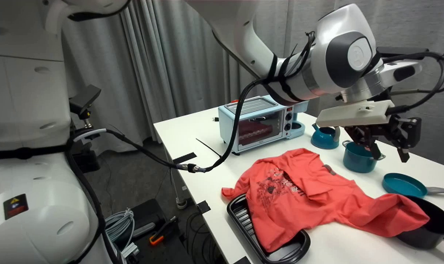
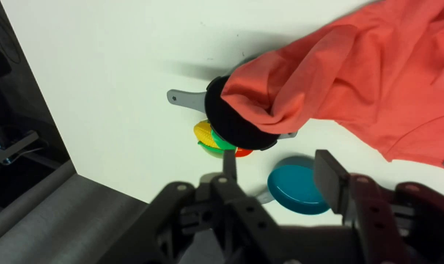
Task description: Unfold the long sleeve shirt on the table
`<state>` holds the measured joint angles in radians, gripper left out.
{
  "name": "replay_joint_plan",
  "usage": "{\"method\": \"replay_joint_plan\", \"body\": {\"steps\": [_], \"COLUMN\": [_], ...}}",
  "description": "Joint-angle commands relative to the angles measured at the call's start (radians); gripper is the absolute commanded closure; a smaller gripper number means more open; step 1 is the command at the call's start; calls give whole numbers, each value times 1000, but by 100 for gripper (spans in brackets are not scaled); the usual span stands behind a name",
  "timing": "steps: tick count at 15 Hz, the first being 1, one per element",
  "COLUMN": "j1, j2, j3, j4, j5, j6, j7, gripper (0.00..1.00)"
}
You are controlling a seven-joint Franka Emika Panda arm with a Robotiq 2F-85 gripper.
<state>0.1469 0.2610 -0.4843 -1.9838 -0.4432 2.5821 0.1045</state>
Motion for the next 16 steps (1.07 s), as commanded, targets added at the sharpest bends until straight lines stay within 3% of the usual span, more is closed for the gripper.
{"method": "replay_joint_plan", "body": {"steps": [1, 3, 10, 16], "j1": [-76, -111, -193, -249], "j2": [-45, -40, 66, 174], "j3": [107, 158, 287, 383], "j4": [-6, -6, 28, 50], "j5": [-30, 7, 159, 326], "j6": [-92, -77, 87, 104], "j7": [40, 24, -29, -143], "gripper": [10, 0, 0, 0]}}
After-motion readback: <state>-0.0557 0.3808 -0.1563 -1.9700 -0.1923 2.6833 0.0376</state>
